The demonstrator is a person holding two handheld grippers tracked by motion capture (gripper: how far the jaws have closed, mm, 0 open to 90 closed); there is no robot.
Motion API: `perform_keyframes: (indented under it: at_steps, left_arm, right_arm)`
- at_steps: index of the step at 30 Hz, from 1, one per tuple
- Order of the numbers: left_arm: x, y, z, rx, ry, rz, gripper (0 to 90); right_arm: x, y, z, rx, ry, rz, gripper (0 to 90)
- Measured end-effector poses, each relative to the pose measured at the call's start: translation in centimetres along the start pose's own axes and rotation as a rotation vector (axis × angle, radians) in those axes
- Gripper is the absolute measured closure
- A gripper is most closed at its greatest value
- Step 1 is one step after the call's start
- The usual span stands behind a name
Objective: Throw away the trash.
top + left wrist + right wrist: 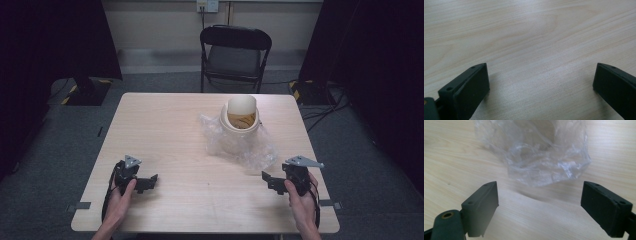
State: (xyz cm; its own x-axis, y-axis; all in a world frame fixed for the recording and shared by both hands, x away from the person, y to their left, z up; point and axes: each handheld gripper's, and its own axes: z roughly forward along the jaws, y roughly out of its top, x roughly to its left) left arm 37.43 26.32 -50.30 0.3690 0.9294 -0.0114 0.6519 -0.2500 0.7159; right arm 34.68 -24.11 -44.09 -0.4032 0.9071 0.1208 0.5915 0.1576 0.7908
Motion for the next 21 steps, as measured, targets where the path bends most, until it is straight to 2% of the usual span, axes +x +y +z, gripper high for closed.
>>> perform_keyframes:
  at_steps: [1,5,9,12,15,21]
  left_arm:
    - [0.0,0.0,0.0,0.002,0.002,0.005,0.0]
    - [0.0,0.0,0.0,0.002,0.002,0.005,0.0]
    - [0.0,0.0,0.0,0.002,0.002,0.005,0.0]
    - [0.0,0.0,0.0,0.002,0.002,0.005,0.0]
    - [0.0,0.0,0.0,0.002,0.002,0.005,0.0]
    - [0.0,0.0,0.0,0.002,0.002,0.006,0.0]
  right_arm:
    - [-0.5,-0.7,0.2,0.012,-0.011,0.002,13.9]
    - [-1.0,-1.5,0.6,0.026,-0.024,0.008,13.9]
    - [-1.5,-2.6,1.6,0.073,-0.056,-0.015,14.0]
    - [-1.6,-2.9,1.8,0.086,-0.054,-0.010,14.0]
    - [-1.9,-3.2,2.1,0.091,-0.081,-0.014,14.0]
    - [-2.0,-3.4,2.5,0.100,-0.095,-0.013,14.0]
